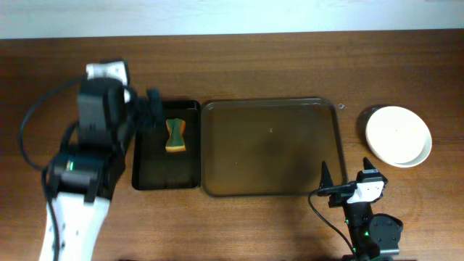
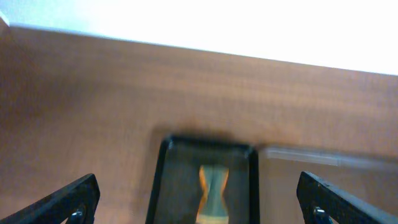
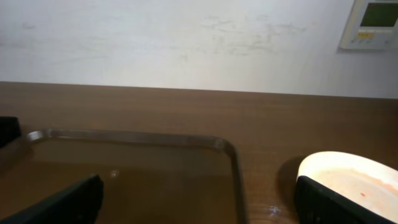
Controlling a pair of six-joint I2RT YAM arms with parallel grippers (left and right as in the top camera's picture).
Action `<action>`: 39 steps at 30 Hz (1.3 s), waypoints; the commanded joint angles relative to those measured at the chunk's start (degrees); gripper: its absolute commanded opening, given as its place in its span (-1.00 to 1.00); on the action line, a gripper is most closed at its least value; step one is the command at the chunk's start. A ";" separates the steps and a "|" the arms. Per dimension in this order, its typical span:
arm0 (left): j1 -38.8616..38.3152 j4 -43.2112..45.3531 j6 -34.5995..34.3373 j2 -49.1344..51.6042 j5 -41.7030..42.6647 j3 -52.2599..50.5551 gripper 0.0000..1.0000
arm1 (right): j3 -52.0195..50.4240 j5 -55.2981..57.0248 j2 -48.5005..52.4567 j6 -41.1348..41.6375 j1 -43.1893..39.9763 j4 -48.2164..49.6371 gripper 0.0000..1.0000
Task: Clean dirty plates on tray and stack at the side
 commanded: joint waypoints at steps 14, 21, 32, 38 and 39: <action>4.96 61.09 -1.73 -58.97 7.85 -65.53 0.99 | -0.28 0.55 -0.42 -0.35 0.28 -0.37 0.97; 6.54 60.65 -1.70 -66.05 7.30 -72.89 1.00 | -0.28 0.55 -0.42 -0.35 0.28 -0.37 0.97; 6.51 38.32 0.28 -67.93 5.73 -74.07 0.99 | -0.28 0.55 -0.42 -0.35 0.28 -0.37 0.97; 6.54 38.34 0.28 -67.89 5.81 -74.07 0.99 | -0.28 0.55 -0.42 -0.35 0.28 -0.37 0.97; 6.54 38.34 0.28 -67.89 5.81 -74.07 0.99 | -0.28 0.55 -0.42 -0.35 0.28 -0.37 0.97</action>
